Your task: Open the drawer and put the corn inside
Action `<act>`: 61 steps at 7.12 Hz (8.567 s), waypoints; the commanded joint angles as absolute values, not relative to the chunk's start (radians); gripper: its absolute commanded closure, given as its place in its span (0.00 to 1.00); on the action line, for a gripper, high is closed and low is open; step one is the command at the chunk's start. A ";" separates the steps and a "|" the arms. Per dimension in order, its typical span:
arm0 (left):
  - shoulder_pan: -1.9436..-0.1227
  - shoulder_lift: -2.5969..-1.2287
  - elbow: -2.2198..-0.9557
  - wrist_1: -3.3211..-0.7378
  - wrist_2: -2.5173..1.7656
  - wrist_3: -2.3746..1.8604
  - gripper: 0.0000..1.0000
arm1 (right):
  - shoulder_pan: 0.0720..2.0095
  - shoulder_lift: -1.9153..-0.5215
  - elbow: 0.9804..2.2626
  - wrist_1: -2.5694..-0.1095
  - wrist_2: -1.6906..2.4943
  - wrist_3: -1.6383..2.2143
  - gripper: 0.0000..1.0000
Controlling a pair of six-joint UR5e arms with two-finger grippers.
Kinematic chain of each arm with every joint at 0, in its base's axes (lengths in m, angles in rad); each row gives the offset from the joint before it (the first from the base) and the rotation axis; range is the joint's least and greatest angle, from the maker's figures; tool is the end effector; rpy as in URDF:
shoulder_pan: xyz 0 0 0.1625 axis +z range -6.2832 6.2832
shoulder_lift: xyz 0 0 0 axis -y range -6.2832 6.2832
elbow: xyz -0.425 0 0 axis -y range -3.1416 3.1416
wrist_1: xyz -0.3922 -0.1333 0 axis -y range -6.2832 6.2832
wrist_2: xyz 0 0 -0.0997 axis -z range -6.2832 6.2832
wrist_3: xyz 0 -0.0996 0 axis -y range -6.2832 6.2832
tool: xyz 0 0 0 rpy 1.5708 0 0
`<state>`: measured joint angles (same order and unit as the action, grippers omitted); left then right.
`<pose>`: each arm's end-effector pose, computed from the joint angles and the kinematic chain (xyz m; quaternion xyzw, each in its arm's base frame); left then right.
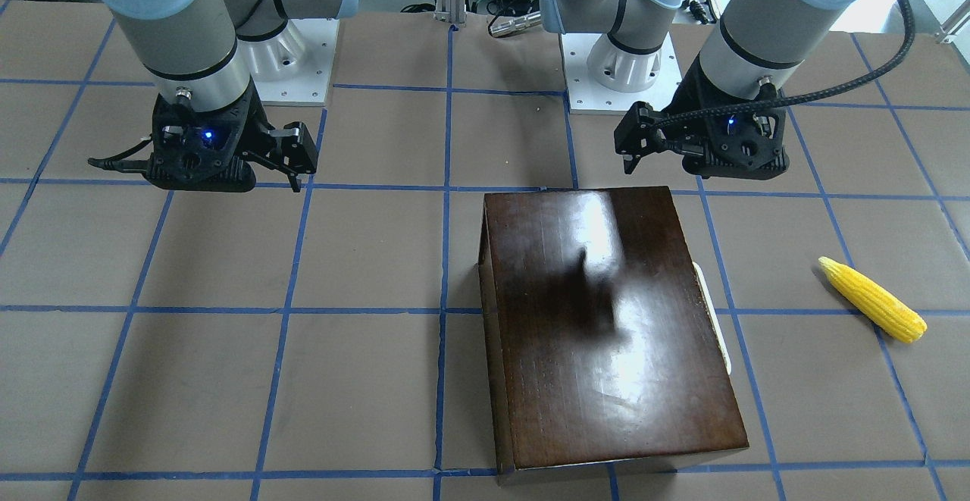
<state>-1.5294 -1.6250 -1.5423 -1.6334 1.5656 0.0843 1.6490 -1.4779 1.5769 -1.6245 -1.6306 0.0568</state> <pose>-0.1128 -0.5107 0.4688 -0.0213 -0.9988 -0.0439 0.0054 0.1680 -0.5132 0.4431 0.0114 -0.9992 -0.0206 0.0313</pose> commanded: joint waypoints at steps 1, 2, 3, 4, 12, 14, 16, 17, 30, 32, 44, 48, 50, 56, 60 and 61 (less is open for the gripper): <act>-1.528 -1.624 -1.542 -1.634 1.571 0.083 0.00 | 1.649 -1.477 1.577 -1.626 -1.631 0.057 0.00; -1.529 -1.626 -1.542 -1.632 1.571 0.084 0.00 | 1.649 -1.477 1.577 -1.625 -1.631 0.057 0.00; -1.528 -1.628 -1.542 -1.631 1.572 0.084 0.00 | 1.649 -1.477 1.577 -1.624 -1.631 0.057 0.00; -1.526 -1.623 -1.542 -1.634 1.571 0.084 0.00 | 1.649 -1.477 1.577 -1.624 -1.631 0.057 0.00; -1.459 -1.618 -1.523 -1.632 1.566 0.084 0.00 | 1.649 -1.477 1.577 -1.624 -1.631 0.057 0.00; -1.366 -1.627 -1.493 -1.626 1.563 0.086 0.00 | 1.649 -1.477 1.577 -1.624 -1.631 0.057 0.00; -1.293 -1.643 -1.473 -1.628 1.562 0.124 0.00 | 1.649 -1.477 1.577 -1.626 -1.631 0.057 0.00; -1.252 -1.658 -1.473 -1.617 1.562 0.217 0.00 | 1.649 -1.477 1.577 -1.625 -1.631 0.057 0.00; -1.120 -1.899 -1.641 -1.364 1.216 0.542 0.00 | 1.649 -1.477 1.577 -1.624 -1.629 0.057 0.00; -1.121 -1.922 -1.641 -1.362 1.160 0.503 0.00 | 1.649 -1.477 1.577 -1.625 -1.631 0.057 0.00; -1.135 -1.959 -1.669 -1.319 1.153 0.518 0.00 | 1.649 -1.477 1.577 -1.624 -1.631 0.057 0.00; -1.132 -1.974 -1.625 -1.312 1.221 0.532 0.00 | 1.649 -1.477 1.577 -1.626 -1.631 0.057 0.00; -1.132 -1.979 -1.618 -1.312 1.227 0.532 0.00 | 1.649 -1.477 1.577 -1.626 -1.631 0.057 0.00; -1.098 -1.968 -1.620 -1.324 1.227 0.567 0.00 | 1.649 -1.479 1.577 -1.624 -1.631 0.057 0.00; -1.080 -1.970 -1.617 -1.319 1.262 0.592 0.00 | 1.649 -1.477 1.577 -1.624 -1.631 0.057 0.00; -1.078 -1.970 -1.617 -1.319 1.264 0.592 0.00 | 1.649 -1.477 1.577 -1.626 -1.631 0.057 0.00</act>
